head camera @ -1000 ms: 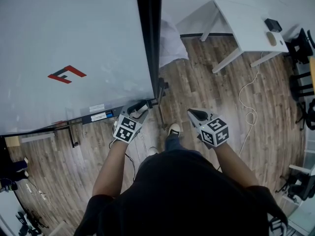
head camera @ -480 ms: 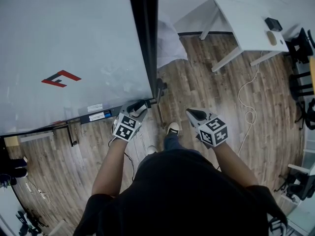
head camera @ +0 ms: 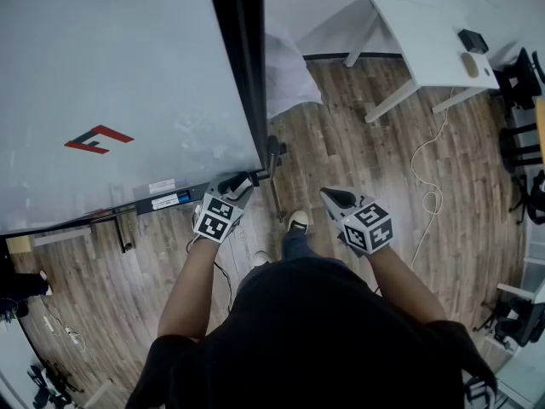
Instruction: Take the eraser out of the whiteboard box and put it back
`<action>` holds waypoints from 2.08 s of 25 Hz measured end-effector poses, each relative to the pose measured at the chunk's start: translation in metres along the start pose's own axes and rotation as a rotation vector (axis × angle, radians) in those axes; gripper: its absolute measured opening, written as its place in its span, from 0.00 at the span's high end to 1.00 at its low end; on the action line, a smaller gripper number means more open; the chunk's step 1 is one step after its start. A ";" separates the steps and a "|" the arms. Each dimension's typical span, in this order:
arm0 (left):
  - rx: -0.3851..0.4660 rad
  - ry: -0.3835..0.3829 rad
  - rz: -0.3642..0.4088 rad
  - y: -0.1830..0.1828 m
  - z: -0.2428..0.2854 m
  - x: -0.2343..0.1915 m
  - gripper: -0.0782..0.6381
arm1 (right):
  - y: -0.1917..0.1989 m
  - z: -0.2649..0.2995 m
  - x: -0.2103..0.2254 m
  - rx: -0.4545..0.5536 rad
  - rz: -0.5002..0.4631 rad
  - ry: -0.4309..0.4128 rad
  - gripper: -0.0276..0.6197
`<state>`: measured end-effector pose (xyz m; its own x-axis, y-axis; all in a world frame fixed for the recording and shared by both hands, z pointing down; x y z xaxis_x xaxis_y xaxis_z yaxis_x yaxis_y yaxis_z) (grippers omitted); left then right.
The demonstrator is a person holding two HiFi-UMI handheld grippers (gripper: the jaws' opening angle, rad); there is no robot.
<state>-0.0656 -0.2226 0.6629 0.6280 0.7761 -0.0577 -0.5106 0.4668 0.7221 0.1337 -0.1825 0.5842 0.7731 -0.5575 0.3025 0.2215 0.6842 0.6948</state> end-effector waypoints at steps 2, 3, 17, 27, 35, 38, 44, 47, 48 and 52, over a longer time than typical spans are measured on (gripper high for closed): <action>0.004 0.003 -0.008 0.000 0.000 0.000 0.64 | 0.000 0.000 0.000 0.000 0.000 -0.001 0.97; 0.007 0.004 -0.013 0.000 0.000 0.001 0.65 | 0.000 0.000 0.000 0.000 0.000 -0.002 0.97; 0.049 -0.014 -0.040 -0.006 -0.009 0.001 0.67 | 0.007 -0.003 -0.011 -0.004 -0.014 -0.018 0.97; 0.098 -0.042 -0.050 -0.018 -0.029 0.006 0.67 | 0.009 -0.011 -0.018 0.016 -0.021 -0.020 0.97; 0.141 -0.059 -0.035 -0.032 -0.043 0.014 0.67 | 0.015 -0.018 -0.028 0.029 -0.026 -0.026 0.97; 0.153 -0.064 -0.023 -0.037 -0.049 0.017 0.67 | 0.017 -0.024 -0.030 0.034 -0.027 -0.024 0.97; 0.167 -0.075 -0.005 -0.045 -0.061 0.020 0.67 | 0.013 -0.032 -0.033 0.057 -0.030 -0.018 0.97; 0.173 -0.082 -0.005 -0.046 -0.068 0.022 0.67 | 0.011 -0.034 -0.037 0.069 -0.036 -0.019 0.97; 0.175 -0.084 -0.003 -0.047 -0.071 0.023 0.67 | 0.011 -0.035 -0.038 0.071 -0.038 -0.020 0.97; 0.184 -0.101 0.004 -0.049 -0.084 0.025 0.67 | 0.011 -0.038 -0.045 0.077 -0.050 -0.028 0.97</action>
<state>-0.0742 -0.1901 0.5681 0.6868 0.7268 0.0082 -0.4027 0.3712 0.8367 0.1241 -0.1321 0.5540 0.7453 -0.6034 0.2836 0.2121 0.6179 0.7571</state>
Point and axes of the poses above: the fingertips, and each gripper's own axes: z forward along the fingers, x to its right, y out of its underside, the point moved 2 cm from there along -z, backward along the fingers, and after that the axes turned 3 degrees about z, right-handed, at the moved point
